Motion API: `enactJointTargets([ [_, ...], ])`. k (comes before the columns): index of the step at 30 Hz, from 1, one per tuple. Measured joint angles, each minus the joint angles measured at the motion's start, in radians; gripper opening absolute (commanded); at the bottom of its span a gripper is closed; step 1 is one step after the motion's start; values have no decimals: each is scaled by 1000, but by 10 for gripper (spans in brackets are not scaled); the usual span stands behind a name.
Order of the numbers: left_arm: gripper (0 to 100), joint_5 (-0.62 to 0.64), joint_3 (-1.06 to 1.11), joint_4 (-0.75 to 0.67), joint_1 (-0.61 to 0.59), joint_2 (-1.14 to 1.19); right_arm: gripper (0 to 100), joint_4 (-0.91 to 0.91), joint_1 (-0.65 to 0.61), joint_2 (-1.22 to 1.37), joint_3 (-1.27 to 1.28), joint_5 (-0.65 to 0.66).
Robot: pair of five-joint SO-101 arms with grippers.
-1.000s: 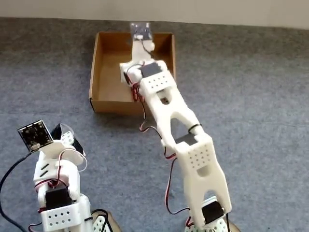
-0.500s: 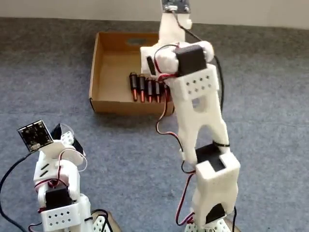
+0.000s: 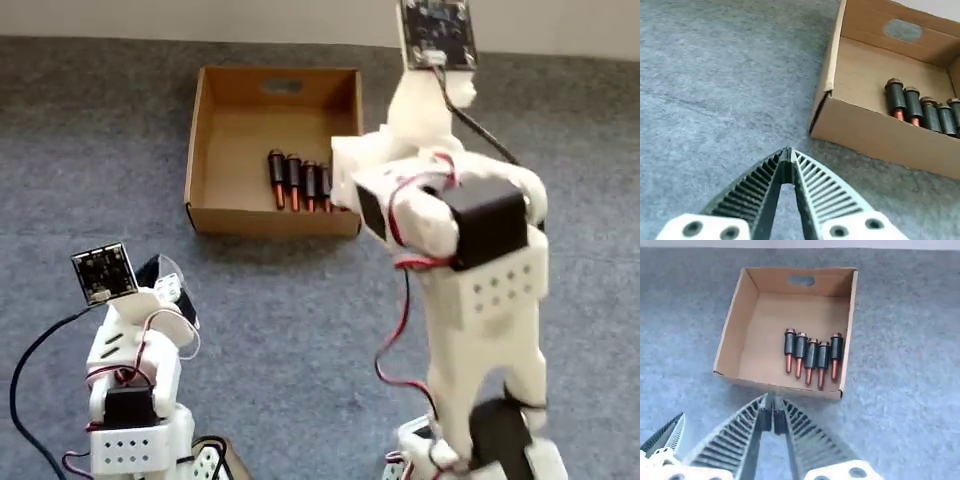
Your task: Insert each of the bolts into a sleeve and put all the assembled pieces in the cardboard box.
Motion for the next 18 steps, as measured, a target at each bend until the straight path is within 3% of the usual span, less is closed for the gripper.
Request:
enactJointTargets([
  [7,10,0,0,63,8,0,9,-393,83,-482,752,9],
  [12,10,0,0,66,114,0,9,-720,97,-792,1316,9],
  [16,8,-17,0,126,147,0,9,-833,101,-1017,1653,81],
  [18,8,-95,0,198,106,0,9,-848,100,-1119,1769,153],
])
